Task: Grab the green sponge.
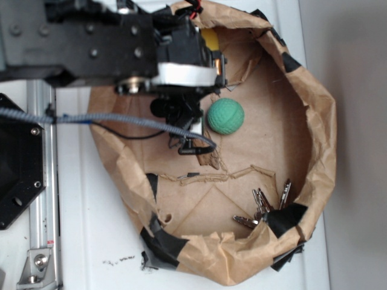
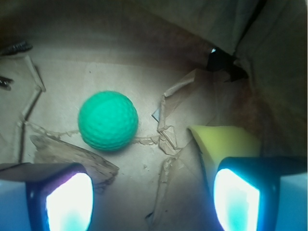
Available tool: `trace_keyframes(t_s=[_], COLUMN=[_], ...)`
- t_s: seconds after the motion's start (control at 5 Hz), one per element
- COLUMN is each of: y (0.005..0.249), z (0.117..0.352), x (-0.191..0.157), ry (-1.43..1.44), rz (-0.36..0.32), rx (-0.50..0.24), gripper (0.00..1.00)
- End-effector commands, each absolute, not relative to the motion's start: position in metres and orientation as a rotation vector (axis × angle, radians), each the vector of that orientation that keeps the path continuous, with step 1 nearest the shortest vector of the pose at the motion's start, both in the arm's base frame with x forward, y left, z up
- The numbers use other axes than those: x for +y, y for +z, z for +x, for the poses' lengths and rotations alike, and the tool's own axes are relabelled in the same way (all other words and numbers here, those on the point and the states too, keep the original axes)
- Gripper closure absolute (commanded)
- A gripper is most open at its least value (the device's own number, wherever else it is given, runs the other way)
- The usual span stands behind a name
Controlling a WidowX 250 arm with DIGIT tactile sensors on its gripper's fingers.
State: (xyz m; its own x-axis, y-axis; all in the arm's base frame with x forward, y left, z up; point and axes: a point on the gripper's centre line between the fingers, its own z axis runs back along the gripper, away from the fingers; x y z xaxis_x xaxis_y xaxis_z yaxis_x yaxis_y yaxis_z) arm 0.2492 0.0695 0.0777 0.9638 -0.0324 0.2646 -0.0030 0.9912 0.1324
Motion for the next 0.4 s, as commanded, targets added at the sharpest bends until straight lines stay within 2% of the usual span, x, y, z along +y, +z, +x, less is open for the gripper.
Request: trace_keyframes(t_s=[0.0,0.2], y=[0.0693,0.0683], z=[0.2535,0.2529], x=[0.0998,0.1018], ry=[-0.028,-0.030], rz=[0.161,0.186], rx=[-0.261,-0.262], gripper=[0.00,0.00])
